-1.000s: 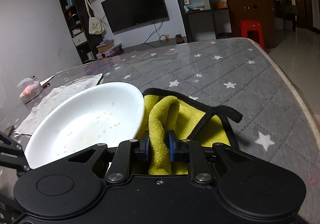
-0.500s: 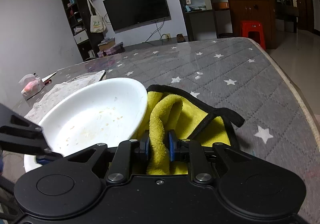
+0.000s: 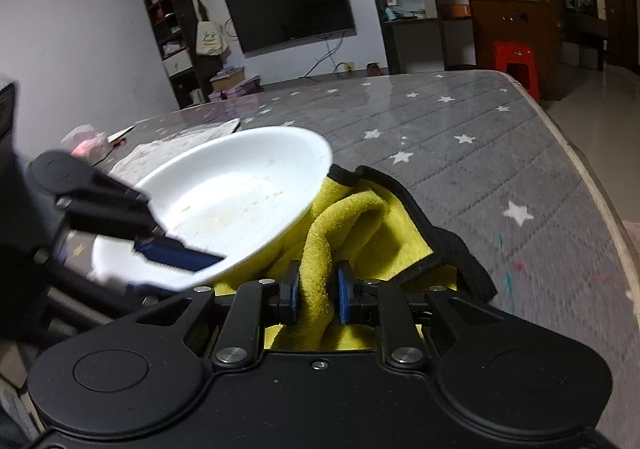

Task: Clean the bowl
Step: 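Wipe the bowl interior with the cloth in the right tool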

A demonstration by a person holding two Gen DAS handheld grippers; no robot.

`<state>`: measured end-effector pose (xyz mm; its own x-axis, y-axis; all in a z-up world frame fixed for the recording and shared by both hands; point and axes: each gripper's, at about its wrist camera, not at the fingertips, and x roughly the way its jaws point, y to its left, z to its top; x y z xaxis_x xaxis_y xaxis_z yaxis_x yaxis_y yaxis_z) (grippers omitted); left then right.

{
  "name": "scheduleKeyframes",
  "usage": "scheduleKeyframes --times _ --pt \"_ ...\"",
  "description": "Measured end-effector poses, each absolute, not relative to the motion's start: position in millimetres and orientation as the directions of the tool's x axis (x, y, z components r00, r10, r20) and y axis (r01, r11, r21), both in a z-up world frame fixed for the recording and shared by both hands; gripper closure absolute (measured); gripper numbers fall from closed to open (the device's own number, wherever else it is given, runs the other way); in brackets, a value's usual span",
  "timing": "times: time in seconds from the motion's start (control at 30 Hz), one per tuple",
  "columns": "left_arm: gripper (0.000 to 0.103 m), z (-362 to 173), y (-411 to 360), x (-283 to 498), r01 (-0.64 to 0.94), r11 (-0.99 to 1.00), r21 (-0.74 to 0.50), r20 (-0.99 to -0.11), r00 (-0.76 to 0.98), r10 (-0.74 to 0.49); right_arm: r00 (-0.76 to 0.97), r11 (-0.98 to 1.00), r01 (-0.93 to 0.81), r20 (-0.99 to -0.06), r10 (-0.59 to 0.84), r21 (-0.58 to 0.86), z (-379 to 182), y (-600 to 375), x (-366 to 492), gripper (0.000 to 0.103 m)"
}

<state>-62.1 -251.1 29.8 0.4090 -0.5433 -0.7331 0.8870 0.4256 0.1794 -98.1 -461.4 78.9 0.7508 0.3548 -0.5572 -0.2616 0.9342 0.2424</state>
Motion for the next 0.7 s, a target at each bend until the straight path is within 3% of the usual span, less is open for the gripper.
scheduleKeyframes --times 0.7 --pt "0.08 26.3 -224.0 -86.1 0.925 0.345 0.161 -0.76 0.339 -0.554 0.751 0.922 -0.297 -0.536 0.387 0.249 80.7 -463.2 -39.1 0.083"
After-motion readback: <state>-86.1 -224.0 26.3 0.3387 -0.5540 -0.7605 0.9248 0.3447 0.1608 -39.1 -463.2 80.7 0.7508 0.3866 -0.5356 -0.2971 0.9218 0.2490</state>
